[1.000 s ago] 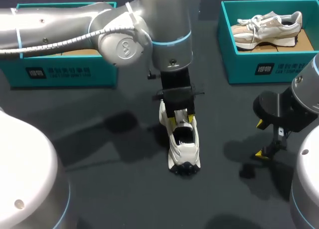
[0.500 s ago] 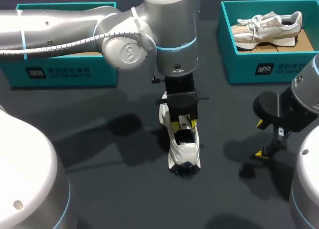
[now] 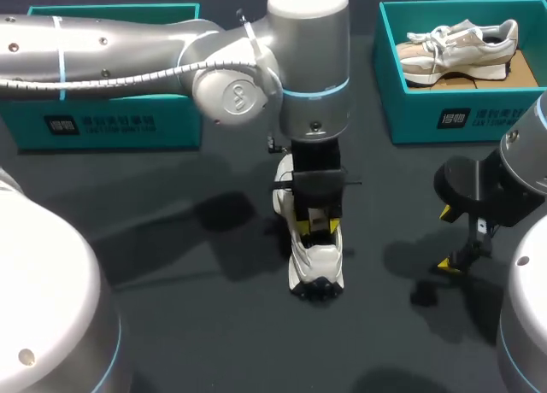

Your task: Take the shoe out of the shoebox, open the shoe tongue, remove and reinsert the insole, then place the shoe into the shoebox

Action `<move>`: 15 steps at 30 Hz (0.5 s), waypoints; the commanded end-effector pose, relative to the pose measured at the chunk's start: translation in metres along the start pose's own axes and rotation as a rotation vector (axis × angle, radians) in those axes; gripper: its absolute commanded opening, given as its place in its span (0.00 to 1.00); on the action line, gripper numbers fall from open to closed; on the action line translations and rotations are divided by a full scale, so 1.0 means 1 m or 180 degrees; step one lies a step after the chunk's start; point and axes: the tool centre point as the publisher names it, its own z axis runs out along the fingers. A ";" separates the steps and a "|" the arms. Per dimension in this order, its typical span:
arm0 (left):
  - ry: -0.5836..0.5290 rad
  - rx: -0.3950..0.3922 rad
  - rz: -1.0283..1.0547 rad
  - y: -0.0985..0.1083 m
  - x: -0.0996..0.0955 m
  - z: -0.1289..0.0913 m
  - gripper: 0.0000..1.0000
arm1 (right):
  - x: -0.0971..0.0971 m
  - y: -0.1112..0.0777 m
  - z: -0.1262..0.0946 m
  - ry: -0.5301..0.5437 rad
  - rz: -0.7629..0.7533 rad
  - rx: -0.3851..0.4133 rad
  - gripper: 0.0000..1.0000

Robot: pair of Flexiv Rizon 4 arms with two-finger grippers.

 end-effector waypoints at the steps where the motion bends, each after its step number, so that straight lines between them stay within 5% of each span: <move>1: -0.0047 -0.0114 0.0034 -0.015 0.010 -0.030 0.39 | 0.002 -0.001 0.000 -0.0013 -0.0002 -0.0002 1.00; 3: -0.0055 -0.0184 -0.0030 -0.020 0.011 -0.041 0.40 | 0.002 -0.001 0.000 -0.0013 -0.0002 -0.0002 1.00; 6: -0.0086 -0.0196 -0.0325 -0.025 0.011 -0.055 0.55 | 0.002 -0.001 0.000 -0.0013 -0.0002 -0.0002 1.00; 7: -0.0107 -0.0231 -0.0529 -0.026 0.011 -0.059 0.96 | 0.002 -0.001 0.000 -0.0013 -0.0002 -0.0002 1.00; 9: -0.0089 -0.0779 -0.0665 -0.029 0.013 -0.069 1.00 | 0.002 -0.001 0.000 -0.0013 -0.0002 -0.0002 1.00; 15: -0.0089 -0.0779 -0.0665 -0.029 0.013 -0.069 1.00 | 0.002 -0.001 0.000 -0.0013 -0.0002 -0.0002 1.00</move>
